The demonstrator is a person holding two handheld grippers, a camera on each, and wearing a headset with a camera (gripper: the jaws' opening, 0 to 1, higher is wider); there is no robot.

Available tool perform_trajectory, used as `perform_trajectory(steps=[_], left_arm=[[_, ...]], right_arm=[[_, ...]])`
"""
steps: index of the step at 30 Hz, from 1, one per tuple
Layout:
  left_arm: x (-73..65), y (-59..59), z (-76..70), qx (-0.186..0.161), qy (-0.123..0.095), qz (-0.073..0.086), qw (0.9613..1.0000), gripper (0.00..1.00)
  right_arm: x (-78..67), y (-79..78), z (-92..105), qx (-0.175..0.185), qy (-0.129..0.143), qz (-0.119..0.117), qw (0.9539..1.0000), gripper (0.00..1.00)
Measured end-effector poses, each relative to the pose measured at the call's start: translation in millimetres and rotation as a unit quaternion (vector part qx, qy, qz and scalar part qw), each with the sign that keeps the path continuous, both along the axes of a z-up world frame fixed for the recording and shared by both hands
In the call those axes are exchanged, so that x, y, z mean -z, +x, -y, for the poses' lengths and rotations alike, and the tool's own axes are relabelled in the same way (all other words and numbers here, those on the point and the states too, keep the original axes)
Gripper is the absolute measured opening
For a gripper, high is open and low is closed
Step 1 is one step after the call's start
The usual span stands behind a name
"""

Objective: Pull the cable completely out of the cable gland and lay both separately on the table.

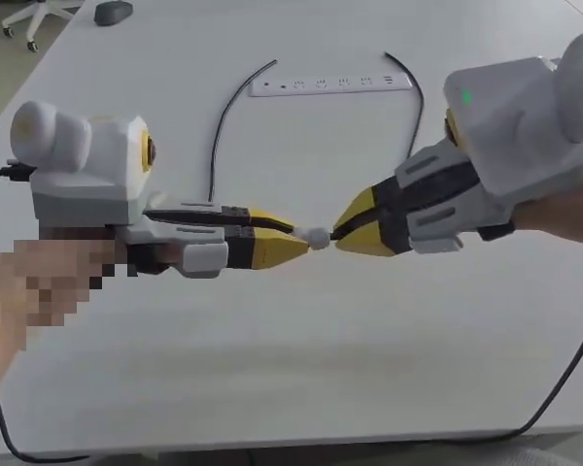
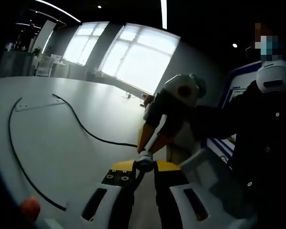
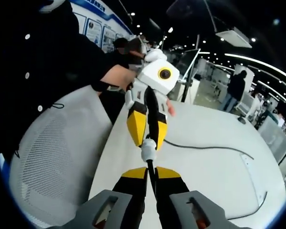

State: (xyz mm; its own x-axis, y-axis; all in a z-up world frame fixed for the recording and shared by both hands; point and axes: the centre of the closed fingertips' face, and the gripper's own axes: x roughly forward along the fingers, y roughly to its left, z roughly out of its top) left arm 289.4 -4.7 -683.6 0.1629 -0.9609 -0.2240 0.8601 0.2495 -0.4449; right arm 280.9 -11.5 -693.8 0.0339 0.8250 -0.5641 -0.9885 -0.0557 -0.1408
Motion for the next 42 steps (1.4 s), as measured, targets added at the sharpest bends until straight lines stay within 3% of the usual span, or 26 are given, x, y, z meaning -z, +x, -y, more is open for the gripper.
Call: perform_trajectory(steps=[7,9,20,29,42], left_arm=[[1.8,-3.9,1.3,0.002,0.007,0.003,1.0,0.15],[1.3,-3.1,1.5,0.0,0.007,0.007,1.0,0.15],[-1.7,-0.6,4.8,-0.001,0.003,0.02,0.9998,0.15],[-2.2,-0.8,8.2,0.001,0.001,0.022,0.9997,0.15],[3.8,-2.2,4.7,0.003,0.01,0.024,0.9996,0.15]], right_arm=[[5.7,-0.6,2.9,-0.013,-0.013,0.032,0.9993,0.0],[4.7,2.1,4.1,-0.001,-0.013,0.036,0.9993,0.0],[3.9,7.0,16.1,0.043,-0.004,0.024,0.9988,0.0],[3.3,5.4,24.2,0.063,0.009,0.014,0.9979,0.0],[17.9,4.5,47.3,0.112,0.003,-0.009,0.9937,0.0]])
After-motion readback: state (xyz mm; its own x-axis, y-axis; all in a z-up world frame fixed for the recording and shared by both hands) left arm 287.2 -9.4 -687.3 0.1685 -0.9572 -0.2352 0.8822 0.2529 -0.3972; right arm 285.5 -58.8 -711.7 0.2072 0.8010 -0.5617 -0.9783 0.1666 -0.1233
